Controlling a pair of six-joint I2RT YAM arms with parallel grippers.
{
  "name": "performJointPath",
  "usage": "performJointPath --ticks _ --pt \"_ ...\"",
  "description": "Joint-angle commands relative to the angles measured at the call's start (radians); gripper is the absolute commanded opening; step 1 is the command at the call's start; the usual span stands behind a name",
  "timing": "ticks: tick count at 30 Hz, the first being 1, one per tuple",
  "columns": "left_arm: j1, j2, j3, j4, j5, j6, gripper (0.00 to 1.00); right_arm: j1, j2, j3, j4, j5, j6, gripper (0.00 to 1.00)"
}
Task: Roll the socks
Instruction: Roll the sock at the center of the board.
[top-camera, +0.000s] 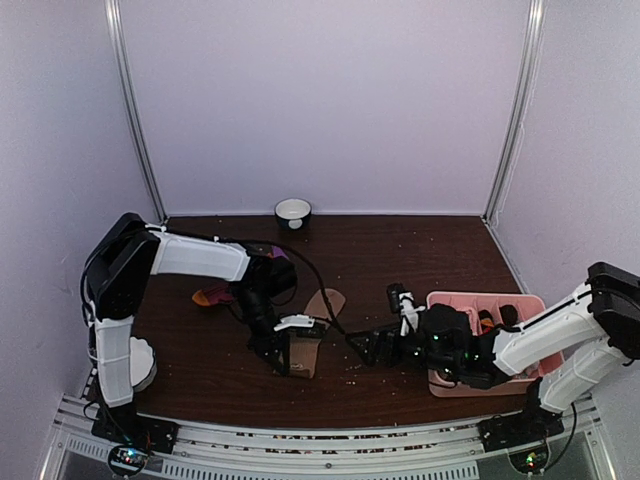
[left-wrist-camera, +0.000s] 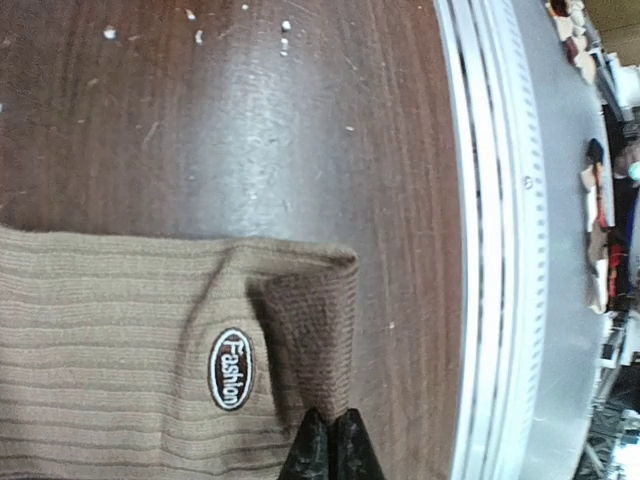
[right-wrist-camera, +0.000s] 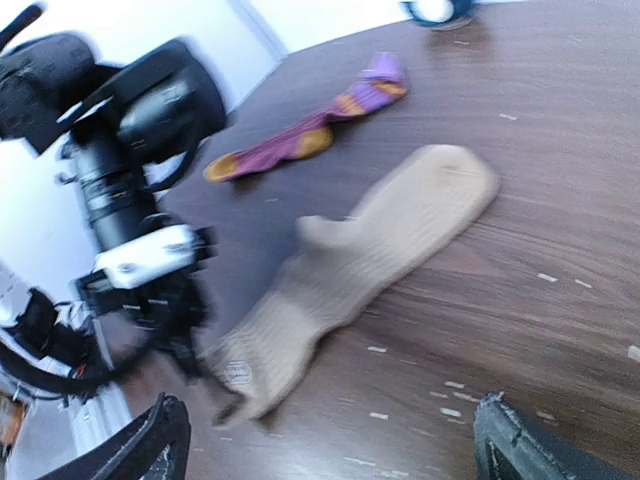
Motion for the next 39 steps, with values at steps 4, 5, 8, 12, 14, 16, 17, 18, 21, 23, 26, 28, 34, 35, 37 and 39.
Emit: performJointPath --ticks 4,5,8,12,14,16,17,18,21,23,26,28,34,35,37,39 --pt "0.031 0.096 0.072 -0.144 0.120 0.022 0.00 0.075 0.125 -0.043 0.264 -0.027 -0.282 0.87" --pt "0.034 0.107 0.076 -0.144 0.111 0.018 0.00 0.124 0.126 -0.005 0.160 0.006 -0.383 0.86" --pt "0.040 0.126 0.078 -0.143 0.093 0.009 0.00 0.218 0.149 0.061 0.015 0.097 -0.570 0.84" --pt "0.045 0.157 0.090 -0.120 0.053 -0.042 0.00 0.253 0.186 0.092 0.050 0.096 -0.696 0.72" --pt "0.050 0.183 0.106 -0.127 0.041 -0.063 0.00 0.257 0.227 0.150 -0.002 0.078 -0.760 0.64" --pt "0.054 0.212 0.119 -0.148 0.048 -0.066 0.00 0.259 0.277 0.239 -0.062 0.061 -0.817 0.58" --pt "0.056 0.225 0.121 -0.153 0.050 -0.069 0.00 0.259 0.304 0.272 -0.082 0.051 -0.851 0.57" --pt "0.056 0.228 0.120 -0.150 0.043 -0.072 0.00 0.258 0.329 0.300 -0.100 0.045 -0.866 0.56" --pt "0.058 0.233 0.112 -0.143 0.030 -0.075 0.00 0.257 0.400 0.370 -0.130 0.039 -0.912 0.52" --pt "0.058 0.233 0.111 -0.142 0.026 -0.074 0.00 0.255 0.434 0.411 -0.157 0.036 -0.934 0.47" --pt "0.057 0.236 0.114 -0.138 0.017 -0.074 0.00 0.254 0.472 0.462 -0.198 0.035 -0.957 0.39" --pt "0.058 0.235 0.116 -0.139 0.014 -0.075 0.00 0.252 0.487 0.482 -0.215 0.032 -0.966 0.35" --pt "0.058 0.234 0.121 -0.140 0.006 -0.071 0.00 0.242 0.512 0.514 -0.265 0.019 -0.980 0.27" --pt "0.058 0.233 0.122 -0.143 0.007 -0.066 0.00 0.241 0.515 0.514 -0.270 0.016 -0.980 0.27" --pt "0.058 0.231 0.121 -0.145 0.008 -0.064 0.00 0.238 0.522 0.515 -0.283 0.010 -0.981 0.27" --pt "0.058 0.231 0.122 -0.149 0.009 -0.058 0.00 0.237 0.531 0.520 -0.299 0.015 -0.984 0.27"
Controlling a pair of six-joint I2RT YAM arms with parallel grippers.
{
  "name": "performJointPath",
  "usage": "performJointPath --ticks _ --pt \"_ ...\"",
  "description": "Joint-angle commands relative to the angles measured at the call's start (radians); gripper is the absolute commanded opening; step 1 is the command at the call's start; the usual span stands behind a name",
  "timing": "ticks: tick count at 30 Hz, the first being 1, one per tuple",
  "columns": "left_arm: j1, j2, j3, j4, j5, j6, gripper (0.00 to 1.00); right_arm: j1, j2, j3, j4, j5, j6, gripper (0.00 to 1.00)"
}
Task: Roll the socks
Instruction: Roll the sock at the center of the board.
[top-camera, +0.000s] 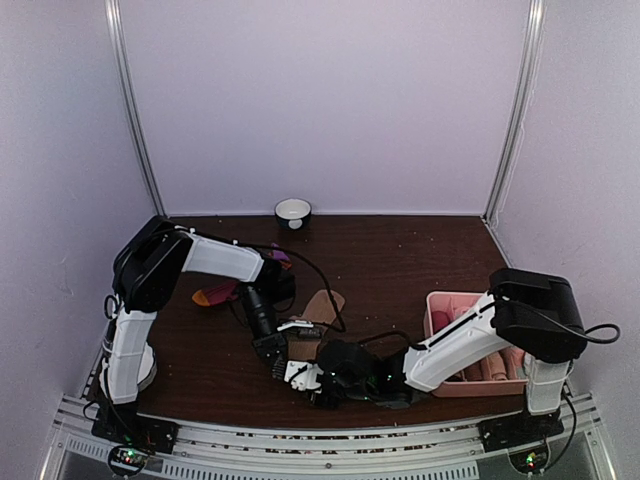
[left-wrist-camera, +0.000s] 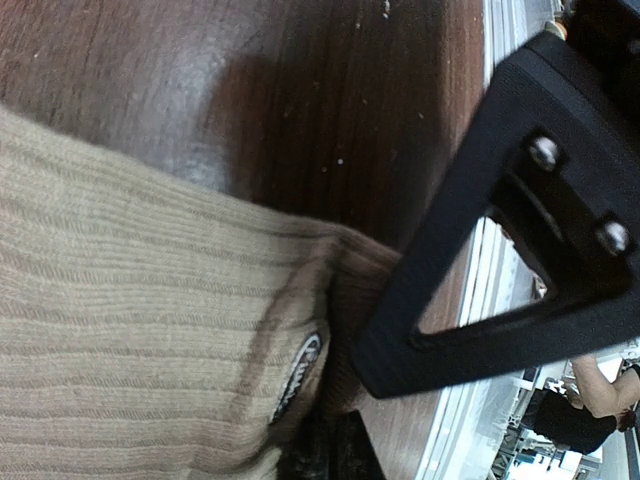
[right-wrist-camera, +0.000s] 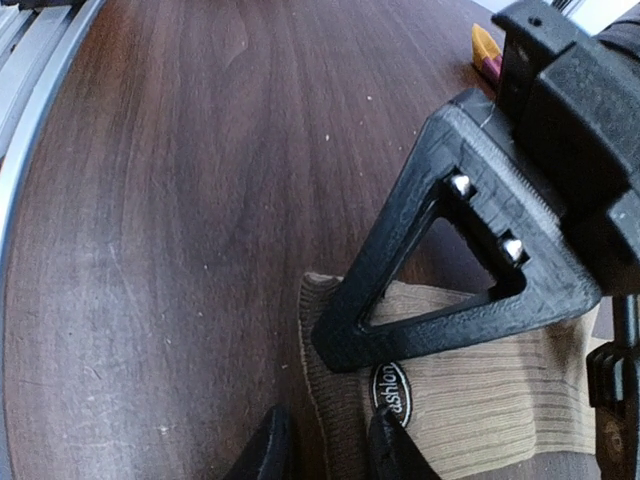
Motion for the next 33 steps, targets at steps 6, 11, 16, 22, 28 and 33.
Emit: performJointPath --ticks 6,11,16,22,28,33 --pt "0.005 0.032 0.014 0.003 -0.082 0.028 0.00 -0.015 0.035 0.024 -0.076 -0.007 -0.014 0.13" --pt "0.007 -0.001 0.004 0.012 -0.089 0.046 0.09 -0.024 0.019 0.015 -0.094 -0.019 0.016 0.00" --pt "0.021 -0.173 -0.099 0.211 -0.175 -0.012 0.34 -0.059 -0.015 -0.010 -0.108 -0.090 0.145 0.00" --pt "0.035 -0.515 -0.336 0.588 -0.346 -0.098 0.44 -0.141 -0.026 -0.010 -0.123 -0.292 0.330 0.00" --pt "0.038 -0.620 -0.391 0.694 -0.548 -0.131 0.97 -0.214 0.006 0.031 -0.184 -0.469 0.486 0.00" --pt "0.096 -0.573 -0.385 0.662 -0.504 -0.119 0.98 -0.269 0.033 0.058 -0.211 -0.610 0.658 0.00"
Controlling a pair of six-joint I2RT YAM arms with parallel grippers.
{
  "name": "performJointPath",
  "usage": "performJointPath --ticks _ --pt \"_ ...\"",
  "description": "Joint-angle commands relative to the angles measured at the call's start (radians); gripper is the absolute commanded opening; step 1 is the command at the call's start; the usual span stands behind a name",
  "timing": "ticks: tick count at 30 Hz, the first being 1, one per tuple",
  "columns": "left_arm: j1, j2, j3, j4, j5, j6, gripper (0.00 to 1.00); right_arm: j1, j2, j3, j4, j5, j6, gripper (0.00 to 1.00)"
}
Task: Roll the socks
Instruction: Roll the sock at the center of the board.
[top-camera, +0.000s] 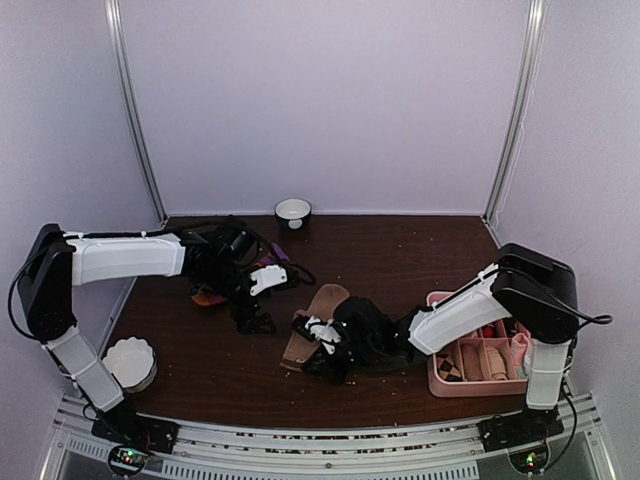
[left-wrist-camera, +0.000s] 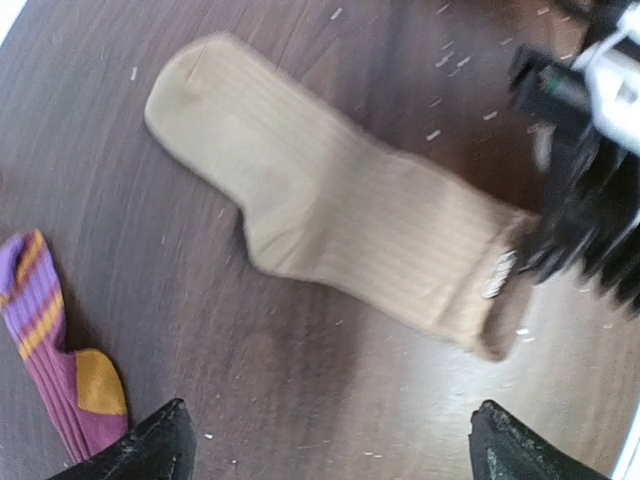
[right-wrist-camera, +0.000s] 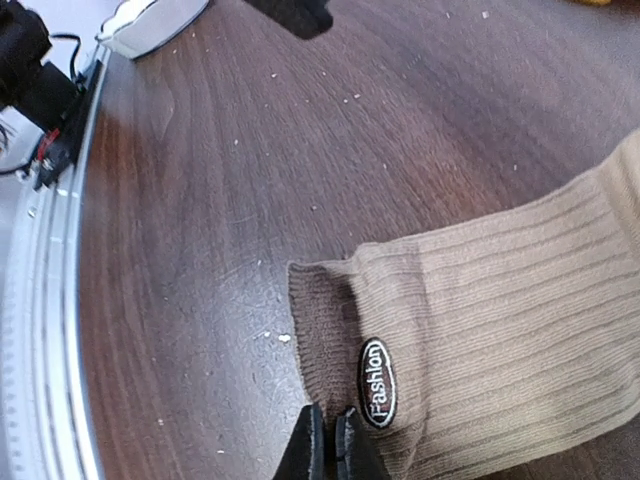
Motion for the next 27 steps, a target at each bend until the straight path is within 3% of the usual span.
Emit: performJointPath --ticks 1,4,8,14,21,27 --pt "0.039 -0.001 -0.041 0.076 -0.040 0.011 0.98 -0.051 0.042 0.023 -0.086 -0.165 0.230 0.00" --pt "-0.043 -0.126 -0.188 0.219 -0.145 0.104 0.98 -0.085 0.067 0.037 -0.116 -0.202 0.325 0.00" --pt "-0.111 -0.155 -0.222 0.189 -0.053 0.177 0.94 -0.123 0.123 0.079 -0.177 -0.258 0.408 0.00" --pt "-0.208 -0.073 -0.213 0.180 -0.004 0.231 0.56 -0.148 0.147 0.105 -0.221 -0.277 0.462 0.00" --pt "-0.211 0.063 -0.130 0.154 -0.025 0.252 0.52 -0.161 0.154 0.097 -0.214 -0.299 0.526 0.00" --pt "-0.214 0.096 -0.107 0.161 -0.013 0.260 0.43 -0.164 0.148 0.097 -0.216 -0.303 0.536 0.00"
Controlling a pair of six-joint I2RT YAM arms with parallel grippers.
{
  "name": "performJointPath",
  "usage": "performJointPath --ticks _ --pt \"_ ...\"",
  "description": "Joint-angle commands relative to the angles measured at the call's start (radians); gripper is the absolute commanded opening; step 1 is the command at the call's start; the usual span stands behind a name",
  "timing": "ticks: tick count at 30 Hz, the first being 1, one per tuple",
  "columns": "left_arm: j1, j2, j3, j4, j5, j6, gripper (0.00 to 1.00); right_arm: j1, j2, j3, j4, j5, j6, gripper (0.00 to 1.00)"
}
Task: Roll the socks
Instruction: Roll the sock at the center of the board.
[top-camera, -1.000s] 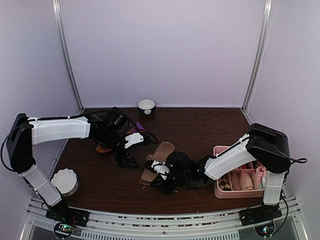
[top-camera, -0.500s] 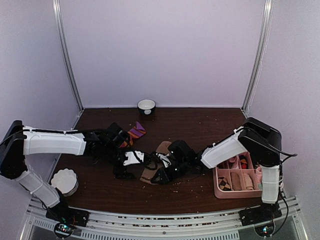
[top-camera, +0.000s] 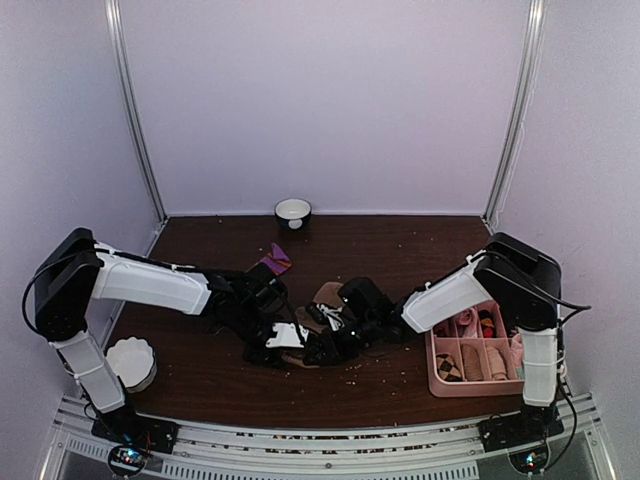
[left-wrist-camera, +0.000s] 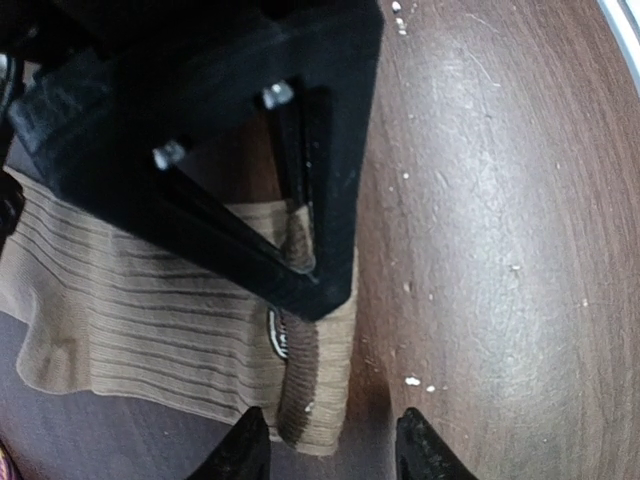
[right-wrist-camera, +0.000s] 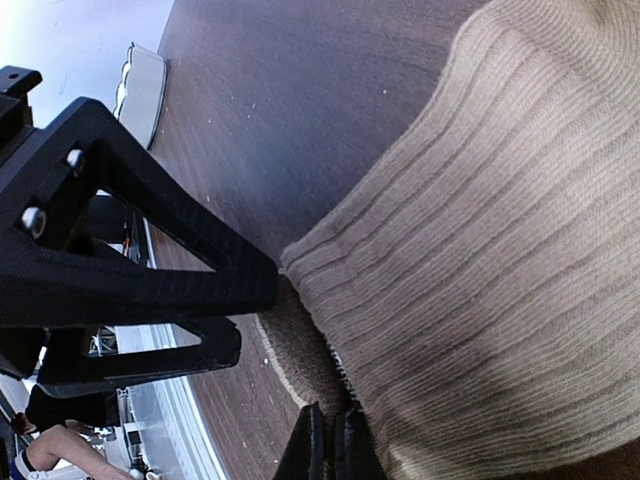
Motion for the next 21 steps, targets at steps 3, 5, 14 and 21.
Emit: performJointPath --ticks 3,5,14,21 --pt "-0.010 0.022 0.044 0.013 0.024 0.020 0.42 -0.012 0.045 -0.019 -0.111 0.034 0.028 0.00" --pt "-0.013 0.035 0.051 0.007 0.027 0.017 0.39 -0.012 0.043 -0.019 -0.093 0.029 0.039 0.00" --pt "-0.013 0.100 0.078 -0.055 0.026 0.019 0.33 -0.012 0.034 -0.020 -0.063 0.015 0.063 0.00" --pt "-0.013 0.146 0.131 -0.098 0.012 -0.025 0.02 -0.014 0.000 -0.045 -0.070 0.044 0.042 0.00"
